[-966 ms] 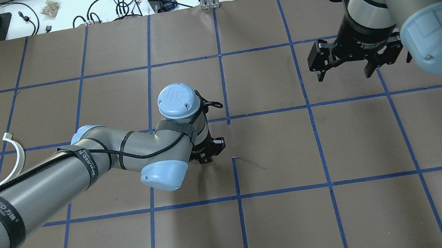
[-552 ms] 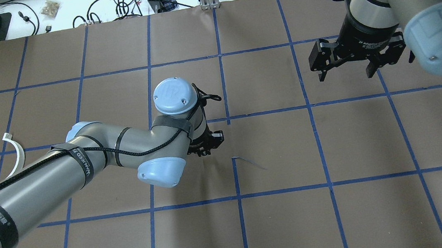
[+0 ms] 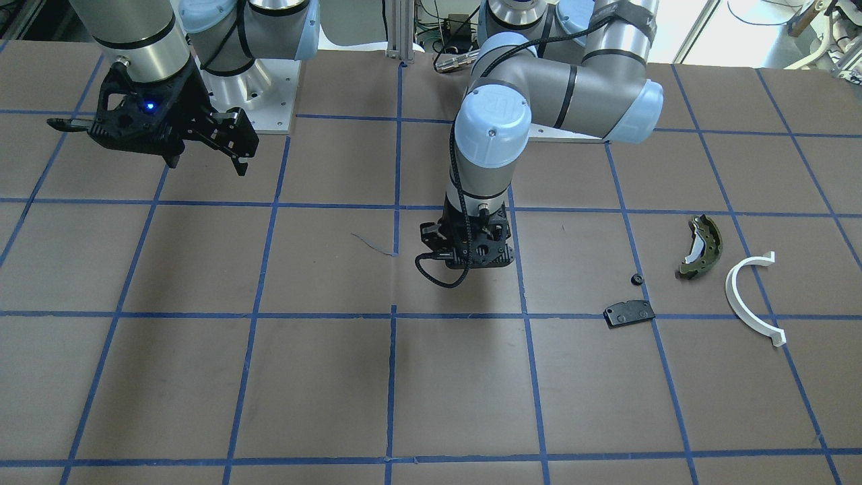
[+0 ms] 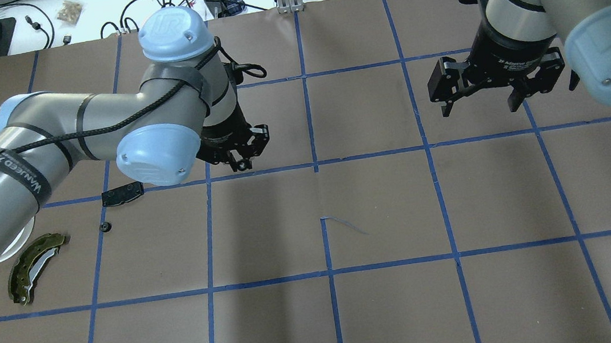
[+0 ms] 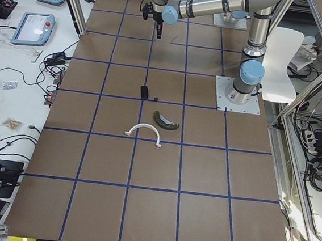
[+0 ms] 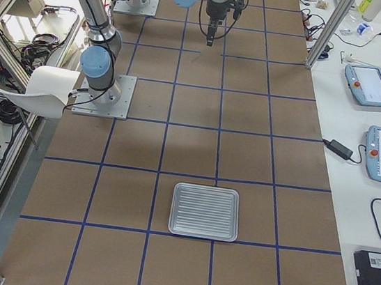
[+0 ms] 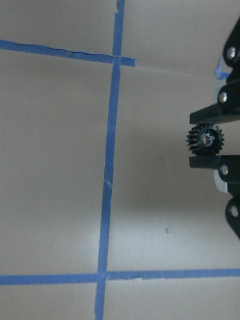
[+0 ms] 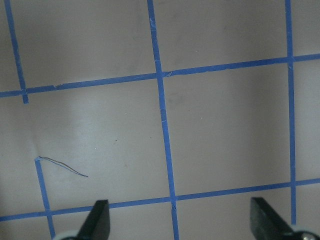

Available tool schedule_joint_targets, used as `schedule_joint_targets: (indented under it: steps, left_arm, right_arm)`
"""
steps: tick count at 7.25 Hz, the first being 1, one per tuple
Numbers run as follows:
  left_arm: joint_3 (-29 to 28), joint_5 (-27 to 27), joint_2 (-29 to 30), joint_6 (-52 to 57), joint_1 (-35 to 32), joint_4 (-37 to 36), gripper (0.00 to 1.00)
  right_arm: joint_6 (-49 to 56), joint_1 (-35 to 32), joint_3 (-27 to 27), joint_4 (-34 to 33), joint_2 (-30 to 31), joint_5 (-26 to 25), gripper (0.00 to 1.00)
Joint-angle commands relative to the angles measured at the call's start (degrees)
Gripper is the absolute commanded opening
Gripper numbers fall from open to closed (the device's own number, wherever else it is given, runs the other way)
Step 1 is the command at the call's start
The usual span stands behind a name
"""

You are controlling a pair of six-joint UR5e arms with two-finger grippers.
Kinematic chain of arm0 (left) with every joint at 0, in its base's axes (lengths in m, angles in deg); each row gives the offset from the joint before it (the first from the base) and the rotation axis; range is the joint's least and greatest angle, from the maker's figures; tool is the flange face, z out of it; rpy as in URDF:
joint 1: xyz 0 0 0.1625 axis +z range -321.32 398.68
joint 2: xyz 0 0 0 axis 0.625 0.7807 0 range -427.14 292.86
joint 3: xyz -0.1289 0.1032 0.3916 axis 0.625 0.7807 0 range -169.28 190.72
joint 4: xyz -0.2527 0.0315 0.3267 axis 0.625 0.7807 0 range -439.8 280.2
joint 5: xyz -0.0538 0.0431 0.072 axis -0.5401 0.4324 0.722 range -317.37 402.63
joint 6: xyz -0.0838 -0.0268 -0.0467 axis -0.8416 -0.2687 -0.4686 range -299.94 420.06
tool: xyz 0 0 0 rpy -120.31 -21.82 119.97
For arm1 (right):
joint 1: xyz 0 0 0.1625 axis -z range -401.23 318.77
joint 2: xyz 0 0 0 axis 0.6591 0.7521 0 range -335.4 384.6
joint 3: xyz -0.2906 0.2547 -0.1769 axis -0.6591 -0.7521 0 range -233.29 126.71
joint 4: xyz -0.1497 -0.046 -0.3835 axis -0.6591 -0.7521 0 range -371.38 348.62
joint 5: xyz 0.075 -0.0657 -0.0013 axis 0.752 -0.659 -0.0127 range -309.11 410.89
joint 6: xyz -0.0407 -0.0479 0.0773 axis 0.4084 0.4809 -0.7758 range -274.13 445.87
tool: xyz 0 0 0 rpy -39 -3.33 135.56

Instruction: Place bearing gear from tray to pile

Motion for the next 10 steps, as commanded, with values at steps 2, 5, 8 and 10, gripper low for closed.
schedule_joint_targets:
  steps: [2,5,8,10]
  left_arm:
    - [8.7,3.2,-7.6,21.2,14.9,1.0,0.00]
    - [11.2,3.2,-8.7,49.0,36.6,0.7,0.00]
    - [12.5,3.3,-5.1,54.2,40.8,-1.0,0.00]
    - [16.0,3.3,0.1,53.4,40.8,-11.6,0.00]
  right_arm:
    - [0.0,0.0,0.1,0.1,0.0,0.3,1.00]
    - [0.0,-0.2,0.3,0.1,-0.1,0.6,1.00]
    - [0.0,-0.2,0.3,0.1,-0.1,0.6,1.00]
    - [0.0,-0.1,0.3,0.1,-0.1,0.6,1.00]
